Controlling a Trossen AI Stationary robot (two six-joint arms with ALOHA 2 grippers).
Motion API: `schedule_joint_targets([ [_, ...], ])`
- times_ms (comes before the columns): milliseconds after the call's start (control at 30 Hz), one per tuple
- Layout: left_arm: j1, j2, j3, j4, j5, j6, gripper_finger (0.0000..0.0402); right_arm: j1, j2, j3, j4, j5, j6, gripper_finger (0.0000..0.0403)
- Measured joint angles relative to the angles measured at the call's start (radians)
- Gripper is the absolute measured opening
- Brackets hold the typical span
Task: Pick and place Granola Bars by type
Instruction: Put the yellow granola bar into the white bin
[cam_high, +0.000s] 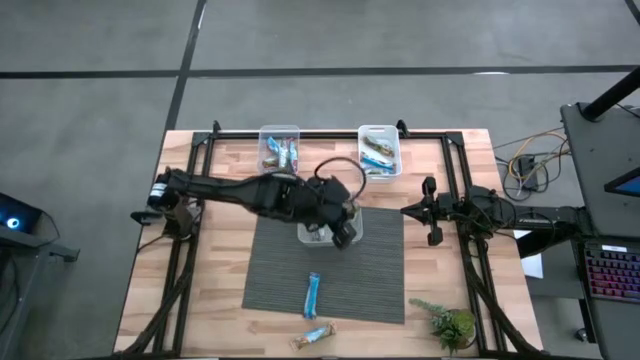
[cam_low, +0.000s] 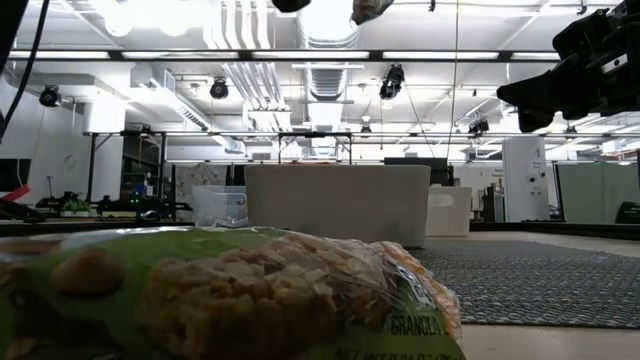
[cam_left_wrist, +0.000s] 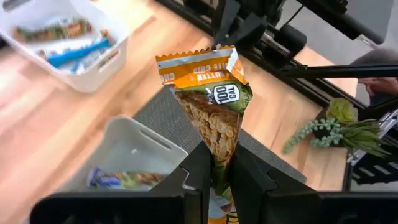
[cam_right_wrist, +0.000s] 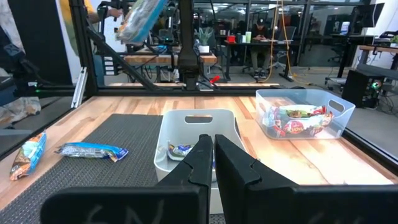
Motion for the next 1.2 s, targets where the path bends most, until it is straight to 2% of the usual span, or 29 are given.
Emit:
schedule_joint_targets([
  [267, 0.112, 0.003, 0.020, 0.010, 0.107, 0.067, 0.0032, 0.000, 0.000, 0.000, 0.000, 0.000, 0.000, 0.0009],
  [900, 0.362, 0.015, 0.008, 0.335, 0.112, 0.067, 0.0032, 0.000, 0.000, 0.000, 0.000, 0.000, 0.000, 0.0009],
  [1200, 0.429, 0.060, 0.007, 0.383, 0.161, 0.059, 0.0032, 0.000, 0.000, 0.000, 0.000, 0.001, 0.000, 0.0009],
])
